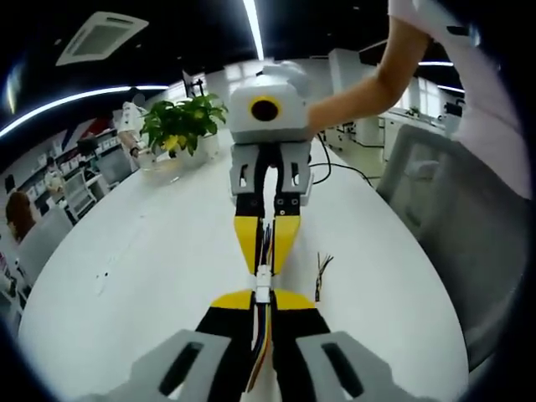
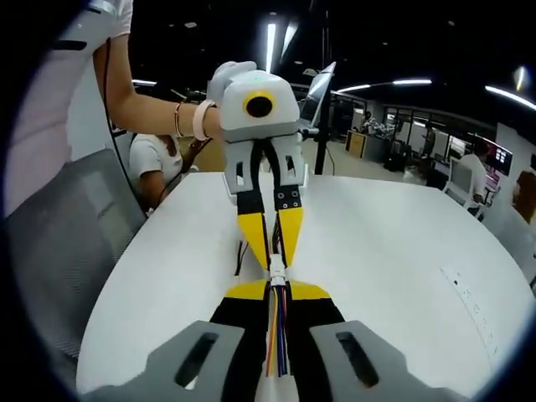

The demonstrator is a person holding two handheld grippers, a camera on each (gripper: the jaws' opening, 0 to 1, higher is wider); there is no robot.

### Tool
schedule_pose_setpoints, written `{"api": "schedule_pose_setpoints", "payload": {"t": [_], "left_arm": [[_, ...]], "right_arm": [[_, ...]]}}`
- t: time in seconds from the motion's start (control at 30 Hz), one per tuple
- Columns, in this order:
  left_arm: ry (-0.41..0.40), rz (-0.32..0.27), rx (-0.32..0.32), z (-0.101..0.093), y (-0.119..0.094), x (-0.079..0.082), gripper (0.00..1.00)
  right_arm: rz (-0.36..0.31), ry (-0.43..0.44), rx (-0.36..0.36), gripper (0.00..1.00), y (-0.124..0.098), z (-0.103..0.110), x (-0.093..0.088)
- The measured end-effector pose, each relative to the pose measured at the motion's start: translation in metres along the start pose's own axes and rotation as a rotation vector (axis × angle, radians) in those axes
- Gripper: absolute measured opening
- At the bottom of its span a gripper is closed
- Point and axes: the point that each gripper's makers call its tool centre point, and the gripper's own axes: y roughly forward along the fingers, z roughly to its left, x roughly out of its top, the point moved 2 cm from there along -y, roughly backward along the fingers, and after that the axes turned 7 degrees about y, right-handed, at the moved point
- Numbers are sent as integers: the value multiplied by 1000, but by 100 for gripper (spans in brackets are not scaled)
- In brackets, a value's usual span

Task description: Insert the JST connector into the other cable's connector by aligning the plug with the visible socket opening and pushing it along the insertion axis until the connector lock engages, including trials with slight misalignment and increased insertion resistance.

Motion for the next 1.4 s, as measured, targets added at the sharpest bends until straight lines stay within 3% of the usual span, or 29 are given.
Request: {"api": "schedule_pose_setpoints", "payload": {"t": [1.4], "left_arm": [[-52, 43, -50, -11, 24, -34, 0]], "right_arm": [[53, 65, 41, 3, 20, 9, -32]]}}
